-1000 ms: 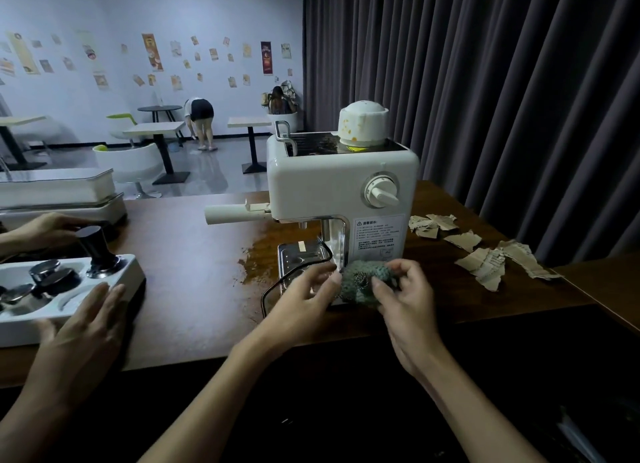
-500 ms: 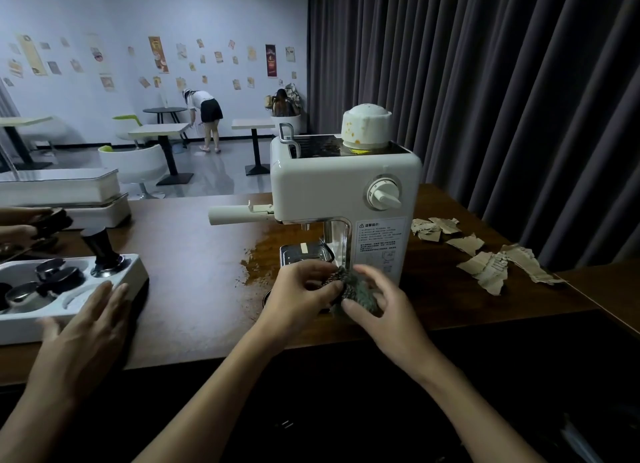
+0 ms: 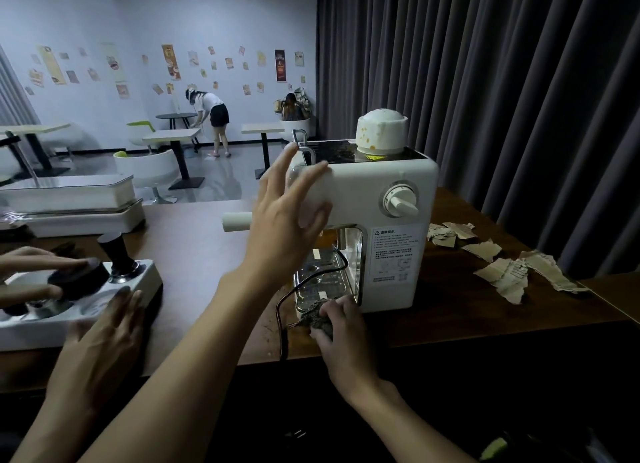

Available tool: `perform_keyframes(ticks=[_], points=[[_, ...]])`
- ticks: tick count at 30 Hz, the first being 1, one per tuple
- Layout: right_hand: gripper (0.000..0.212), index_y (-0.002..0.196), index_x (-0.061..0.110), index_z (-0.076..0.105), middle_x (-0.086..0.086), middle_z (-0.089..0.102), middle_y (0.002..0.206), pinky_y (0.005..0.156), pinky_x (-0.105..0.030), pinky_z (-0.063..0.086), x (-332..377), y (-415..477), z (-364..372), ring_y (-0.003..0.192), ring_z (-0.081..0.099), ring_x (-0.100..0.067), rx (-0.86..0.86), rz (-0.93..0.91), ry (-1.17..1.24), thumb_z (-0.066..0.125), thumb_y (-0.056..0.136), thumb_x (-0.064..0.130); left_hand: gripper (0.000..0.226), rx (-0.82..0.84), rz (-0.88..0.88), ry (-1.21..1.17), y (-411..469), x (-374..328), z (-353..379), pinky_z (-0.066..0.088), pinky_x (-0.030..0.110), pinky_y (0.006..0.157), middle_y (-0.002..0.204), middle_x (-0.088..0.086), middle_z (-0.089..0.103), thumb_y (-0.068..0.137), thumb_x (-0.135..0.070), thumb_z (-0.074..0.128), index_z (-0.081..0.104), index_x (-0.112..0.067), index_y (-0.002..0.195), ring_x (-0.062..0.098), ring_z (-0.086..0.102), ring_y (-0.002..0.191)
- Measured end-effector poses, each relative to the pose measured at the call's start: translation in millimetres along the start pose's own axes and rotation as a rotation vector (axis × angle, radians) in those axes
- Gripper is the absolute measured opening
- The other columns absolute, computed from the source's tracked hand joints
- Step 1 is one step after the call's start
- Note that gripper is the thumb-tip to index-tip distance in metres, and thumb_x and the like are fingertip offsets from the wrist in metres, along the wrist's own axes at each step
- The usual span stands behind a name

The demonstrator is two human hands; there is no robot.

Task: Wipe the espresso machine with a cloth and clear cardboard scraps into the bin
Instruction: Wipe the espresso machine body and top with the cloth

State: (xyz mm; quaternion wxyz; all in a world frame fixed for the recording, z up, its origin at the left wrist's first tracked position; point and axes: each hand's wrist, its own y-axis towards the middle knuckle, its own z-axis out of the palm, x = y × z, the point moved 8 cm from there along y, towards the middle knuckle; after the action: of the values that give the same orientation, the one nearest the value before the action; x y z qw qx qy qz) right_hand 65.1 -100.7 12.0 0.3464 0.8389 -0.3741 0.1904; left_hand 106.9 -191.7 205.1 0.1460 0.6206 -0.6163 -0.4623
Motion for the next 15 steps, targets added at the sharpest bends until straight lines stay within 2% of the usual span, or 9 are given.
perform_keyframes(ticks=[3, 5, 9, 13, 15], points=[[0.032, 0.104, 0.019, 0.058, -0.002, 0.051, 0.107, 0.075, -0.035, 0.049, 3.4, 0.0, -2.2, 0.093, 0.057, -0.023, -0.038, -0.040, -0.192, 0.076, 0.080, 0.028, 0.053, 0.009, -0.012, 0.027, 4.1, 4.0, 3.2, 0.036, 0.054, 0.110, 0.158, 0.008, 0.021, 0.088, -0.019, 0.071, 0.054, -0.025, 0.137, 0.030, 0.030, 0.141], [0.034, 0.105, 0.018, 0.060, -0.004, 0.056, 0.108, 0.074, -0.036, 0.050, 2.0, -1.4, -5.1, 0.093, 0.060, -0.026, -0.064, -0.068, -0.238, 0.078, 0.077, 0.026, 0.050, 0.015, -0.006, 0.032, 7.3, 5.1, 3.8, 0.038, 0.053, 0.110, 0.159, 0.007, 0.019, 0.087, -0.019, 0.072, 0.056, -0.024, 0.134, 0.028, 0.027, 0.143], [0.035, 0.114, 0.014, 0.062, -0.004, 0.055, 0.121, 0.089, -0.037, 0.050, -34.8, -5.5, -24.8, 0.108, 0.058, -0.025, -0.157, 0.097, -0.102, 0.073, 0.081, 0.009, 0.048, 0.036, 0.022, -0.039, 9.1, 4.5, 7.2, 0.035, 0.040, 0.115, 0.163, 0.002, 0.014, 0.087, -0.011, 0.071, 0.055, -0.020, 0.131, 0.014, 0.021, 0.146], [0.035, 0.111, 0.006, 0.065, -0.004, 0.058, 0.116, 0.089, -0.031, 0.052, -46.0, -11.0, -35.7, 0.103, 0.061, -0.021, -0.256, 0.139, 0.005, 0.074, 0.078, -0.002, 0.048, 0.024, 0.013, -0.050, 8.4, 6.6, 8.1, 0.030, 0.034, 0.115, 0.164, 0.003, 0.013, 0.088, -0.012, 0.070, 0.054, -0.020, 0.132, 0.014, 0.017, 0.148], [0.033, 0.108, 0.005, 0.065, -0.004, 0.059, 0.112, 0.086, -0.032, 0.053, -47.2, -11.6, -40.7, 0.100, 0.061, -0.021, -0.294, 0.132, 0.026, 0.074, 0.077, -0.005, 0.048, 0.023, 0.013, -0.045, 8.4, 7.8, 7.6, 0.028, 0.032, 0.113, 0.164, 0.001, 0.014, 0.088, -0.013, 0.071, 0.054, -0.022, 0.132, 0.009, 0.017, 0.144]])
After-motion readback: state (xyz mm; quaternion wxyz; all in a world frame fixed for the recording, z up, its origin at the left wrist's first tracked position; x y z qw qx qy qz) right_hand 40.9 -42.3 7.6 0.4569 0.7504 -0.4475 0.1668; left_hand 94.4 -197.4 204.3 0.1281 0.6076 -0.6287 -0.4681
